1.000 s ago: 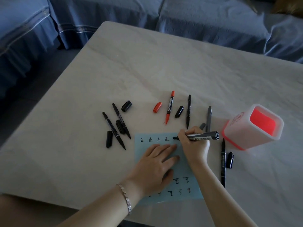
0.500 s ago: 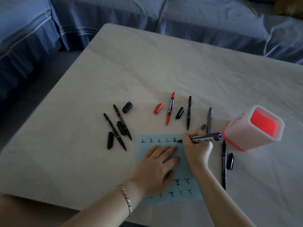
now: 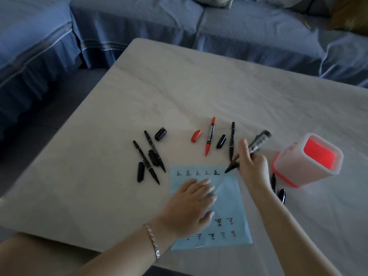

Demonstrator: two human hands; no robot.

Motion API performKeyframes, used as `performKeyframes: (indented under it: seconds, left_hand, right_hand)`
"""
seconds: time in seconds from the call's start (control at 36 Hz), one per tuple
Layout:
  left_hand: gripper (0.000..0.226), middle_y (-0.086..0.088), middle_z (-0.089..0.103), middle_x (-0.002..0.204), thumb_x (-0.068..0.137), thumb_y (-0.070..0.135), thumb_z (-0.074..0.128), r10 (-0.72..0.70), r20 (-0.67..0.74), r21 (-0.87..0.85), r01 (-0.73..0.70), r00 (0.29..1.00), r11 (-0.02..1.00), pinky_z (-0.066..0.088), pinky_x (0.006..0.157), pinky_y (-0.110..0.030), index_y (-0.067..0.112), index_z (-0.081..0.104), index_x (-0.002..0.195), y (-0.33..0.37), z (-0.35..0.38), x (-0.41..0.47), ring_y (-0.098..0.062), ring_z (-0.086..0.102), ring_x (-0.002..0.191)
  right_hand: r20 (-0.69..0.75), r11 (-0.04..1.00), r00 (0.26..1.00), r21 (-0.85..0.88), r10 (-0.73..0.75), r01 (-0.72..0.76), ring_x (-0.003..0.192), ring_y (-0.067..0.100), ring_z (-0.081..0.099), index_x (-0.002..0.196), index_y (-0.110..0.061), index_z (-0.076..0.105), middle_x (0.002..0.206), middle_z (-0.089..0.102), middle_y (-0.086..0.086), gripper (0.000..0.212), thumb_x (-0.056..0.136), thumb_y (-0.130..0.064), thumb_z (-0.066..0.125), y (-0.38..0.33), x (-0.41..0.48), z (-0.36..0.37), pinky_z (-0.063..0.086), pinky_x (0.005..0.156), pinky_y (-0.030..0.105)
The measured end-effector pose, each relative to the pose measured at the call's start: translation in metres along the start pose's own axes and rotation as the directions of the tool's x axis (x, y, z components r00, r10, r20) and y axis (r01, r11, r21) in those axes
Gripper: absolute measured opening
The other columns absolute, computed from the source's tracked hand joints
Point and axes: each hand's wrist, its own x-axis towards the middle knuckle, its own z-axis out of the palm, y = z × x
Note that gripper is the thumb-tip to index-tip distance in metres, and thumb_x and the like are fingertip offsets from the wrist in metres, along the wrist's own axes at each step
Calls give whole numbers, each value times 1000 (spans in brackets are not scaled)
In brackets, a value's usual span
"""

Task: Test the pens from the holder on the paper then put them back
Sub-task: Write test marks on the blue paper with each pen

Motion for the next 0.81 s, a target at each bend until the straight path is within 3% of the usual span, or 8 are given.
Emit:
performKeyframes:
  seconds: [0.14, 0.19, 0.31, 0.39, 0.5, 0.58, 0.69, 0.81]
  left_hand:
    - [40, 2, 59, 127, 83, 45, 44, -47, 24, 2, 47, 999, 999, 40, 103, -32, 25, 63, 112, -13, -9, -21, -13, 55, 118]
    - [41, 3, 60, 126, 83, 47, 45, -67, 19, 3, 67, 998, 998, 38, 103, -31, 26, 63, 113, -19, -10, -28, -12, 55, 117]
    - [43, 4, 59, 126, 82, 51, 47, -81, -2, -31, 81, 997, 996, 37, 105, -32, 27, 63, 114, -26, -8, -32, -11, 53, 118]
    - [43, 5, 60, 125, 81, 51, 49, -80, -22, -67, 78, 997, 995, 37, 105, -31, 26, 65, 113, -27, -6, -32, -11, 54, 117]
    - [45, 5, 61, 125, 80, 52, 50, -90, -39, -103, 85, 995, 991, 42, 103, -31, 24, 66, 110, -27, -4, -32, -10, 54, 117]
    - [46, 6, 61, 125, 79, 54, 50, -100, -34, -134, 95, 994, 986, 41, 104, -31, 23, 67, 109, -27, -3, -31, -9, 54, 118]
    - [46, 8, 61, 125, 79, 55, 49, -101, -12, -152, 98, 995, 984, 36, 107, -25, 25, 67, 109, -26, -6, -32, -7, 52, 119]
    - [46, 8, 61, 125, 78, 54, 49, -105, -20, -170, 100, 994, 980, 35, 107, -24, 25, 67, 108, -26, -8, -33, -6, 51, 119]
  right_hand:
    - [177, 976, 982, -216, 61, -22, 50, 20, 41, 72, 3, 64, 56, 50, 10, 52, 88, -44, 48, -28, 17, 4, 34, 51, 27]
    - [228, 951, 974, -301, -2, 72, 49, 20, 45, 76, 5, 66, 56, 54, 8, 49, 89, -40, 51, -35, 22, 11, 34, 50, 26]
    - [304, 882, 946, -407, -113, 237, 47, 17, 46, 66, -9, 59, 52, 54, 3, 39, 89, -39, 51, -50, 27, 31, 32, 45, 23]
    - [335, 849, 933, -447, -135, 283, 51, 18, 48, 56, -18, 52, 52, 51, -1, 39, 89, -38, 52, -60, 28, 51, 31, 44, 25]
    - [386, 834, 919, -476, -87, 279, 61, 26, 55, 78, -4, 61, 63, 58, 7, 36, 89, -37, 52, -65, 32, 79, 41, 50, 29]
    - [411, 796, 911, -538, -38, 276, 58, 25, 50, 59, -10, 47, 55, 48, 3, 38, 88, -34, 53, -64, 37, 96, 31, 44, 25]
    - [384, 783, 923, -572, -7, 244, 64, 28, 52, 56, -11, 39, 56, 46, 5, 40, 86, -32, 55, -65, 41, 112, 31, 44, 26]
    - [357, 776, 934, -584, -21, 241, 71, 29, 53, 71, -6, 47, 71, 54, 11, 29, 85, -29, 58, -66, 40, 117, 35, 52, 27]
